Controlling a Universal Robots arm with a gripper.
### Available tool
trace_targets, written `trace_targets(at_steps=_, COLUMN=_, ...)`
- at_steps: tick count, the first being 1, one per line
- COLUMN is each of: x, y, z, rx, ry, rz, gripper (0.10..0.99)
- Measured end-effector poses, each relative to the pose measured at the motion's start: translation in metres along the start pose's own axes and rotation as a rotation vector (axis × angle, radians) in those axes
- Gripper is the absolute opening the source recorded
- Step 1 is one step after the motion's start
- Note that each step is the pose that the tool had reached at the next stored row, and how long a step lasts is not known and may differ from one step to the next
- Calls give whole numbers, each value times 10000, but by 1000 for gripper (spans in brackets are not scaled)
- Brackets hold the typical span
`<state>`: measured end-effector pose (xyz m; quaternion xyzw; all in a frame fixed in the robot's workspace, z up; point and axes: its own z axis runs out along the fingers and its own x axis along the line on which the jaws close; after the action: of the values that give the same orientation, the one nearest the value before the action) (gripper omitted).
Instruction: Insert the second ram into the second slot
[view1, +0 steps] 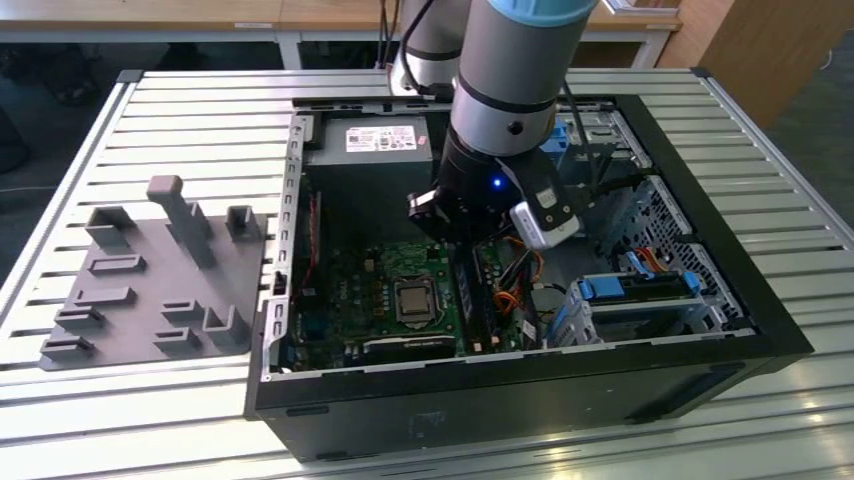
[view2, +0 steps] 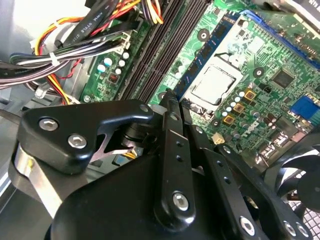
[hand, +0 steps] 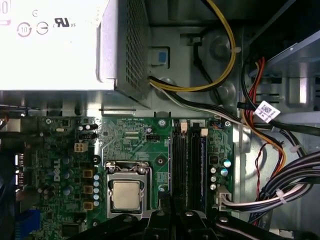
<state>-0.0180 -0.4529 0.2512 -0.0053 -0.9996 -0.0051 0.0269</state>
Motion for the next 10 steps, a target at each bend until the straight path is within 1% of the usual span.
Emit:
trace_targets(at_steps=2, x=-1, y=1, z=10, rx=-14, ry=-14, rz=-12, gripper=137)
trace_targets(at_steps=5, x=-2, y=-1, z=25, rx=-13, ry=-81, rz=-17, gripper=137)
trace_targets(at_steps=10, x=-4, y=-6, z=48, rx=-12, ry=-87, rz=-16, gripper=137)
